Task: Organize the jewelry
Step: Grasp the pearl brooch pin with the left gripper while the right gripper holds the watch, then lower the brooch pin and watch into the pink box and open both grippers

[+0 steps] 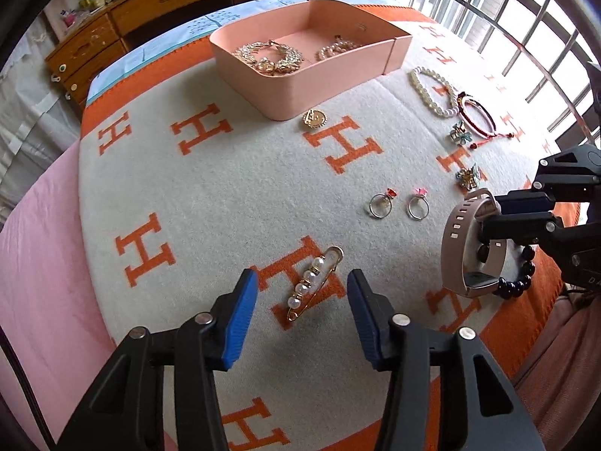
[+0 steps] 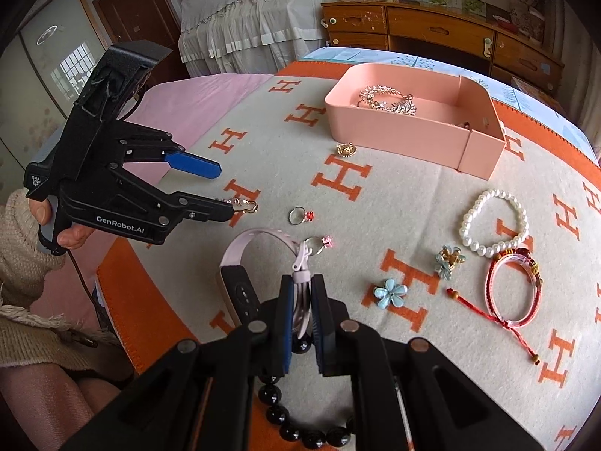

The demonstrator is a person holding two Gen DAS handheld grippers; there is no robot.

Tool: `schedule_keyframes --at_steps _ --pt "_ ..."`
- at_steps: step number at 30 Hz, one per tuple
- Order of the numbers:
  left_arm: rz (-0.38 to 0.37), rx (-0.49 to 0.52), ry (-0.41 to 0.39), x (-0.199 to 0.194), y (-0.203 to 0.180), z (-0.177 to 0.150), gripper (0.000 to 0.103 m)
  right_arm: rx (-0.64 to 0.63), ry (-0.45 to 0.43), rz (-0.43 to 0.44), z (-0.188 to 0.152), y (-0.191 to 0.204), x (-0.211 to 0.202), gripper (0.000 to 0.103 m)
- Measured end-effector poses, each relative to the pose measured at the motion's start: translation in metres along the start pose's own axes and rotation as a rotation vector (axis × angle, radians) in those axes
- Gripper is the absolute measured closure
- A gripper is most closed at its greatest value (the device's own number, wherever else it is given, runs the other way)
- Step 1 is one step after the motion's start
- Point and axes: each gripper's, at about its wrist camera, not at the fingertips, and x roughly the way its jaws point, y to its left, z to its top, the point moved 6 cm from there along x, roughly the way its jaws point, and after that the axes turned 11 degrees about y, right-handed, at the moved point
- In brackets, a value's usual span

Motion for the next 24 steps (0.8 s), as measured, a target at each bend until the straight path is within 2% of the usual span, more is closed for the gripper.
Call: schedule_keyframes --at_steps 3,8,10,12,16,19,24 --pt "-0.008 0.025 0.042 0.007 -0.005 0.000 0.072 -0.005 0.001 0.011 0.001 0.000 0.002 0.094" --pt "-0.014 0.043 0.070 0.012 -0.007 0.005 0.074 0.004 -0.005 0.020 0.000 -0.003 0.001 0.094" --pt "-0.002 0.036 0.075 0.012 -0.004 0.005 0.082 0.009 -0.008 0.024 -0.001 -0.005 0.000 0.094" --pt "-0.006 0.015 0.090 0.012 -0.002 0.007 0.095 0.013 -0.008 0.029 -0.001 -0.007 0.000 0.094" --pt "0.015 -0.023 0.090 0.011 -0.006 0.007 0.098 0.018 -0.012 0.036 -0.001 -0.009 -0.002 0.094" --pt "0.008 -0.077 0.046 -0.001 -0.010 0.009 0.098 0.022 -0.026 0.039 0.000 -0.009 -0.006 0.094" --pt "0.006 -0.141 -0.071 -0.045 -0.016 0.020 0.098 0.047 -0.084 0.030 0.004 -0.012 -0.023 0.094"
